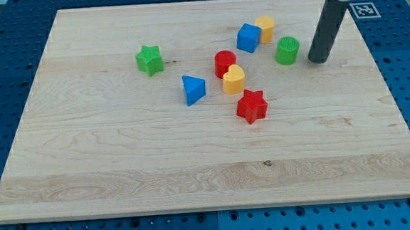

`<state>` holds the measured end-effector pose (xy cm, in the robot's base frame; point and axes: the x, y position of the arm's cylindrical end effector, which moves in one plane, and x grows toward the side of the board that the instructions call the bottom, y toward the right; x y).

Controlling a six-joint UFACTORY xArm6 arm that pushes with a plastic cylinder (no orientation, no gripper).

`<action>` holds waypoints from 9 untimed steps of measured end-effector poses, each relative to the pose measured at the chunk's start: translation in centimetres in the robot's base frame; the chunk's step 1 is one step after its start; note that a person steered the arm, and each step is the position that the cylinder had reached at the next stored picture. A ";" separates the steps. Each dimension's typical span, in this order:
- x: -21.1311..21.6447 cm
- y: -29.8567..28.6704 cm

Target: Move the green circle to the bottom of the blue cube

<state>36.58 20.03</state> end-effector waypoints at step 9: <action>0.8 -0.2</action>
<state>37.39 19.80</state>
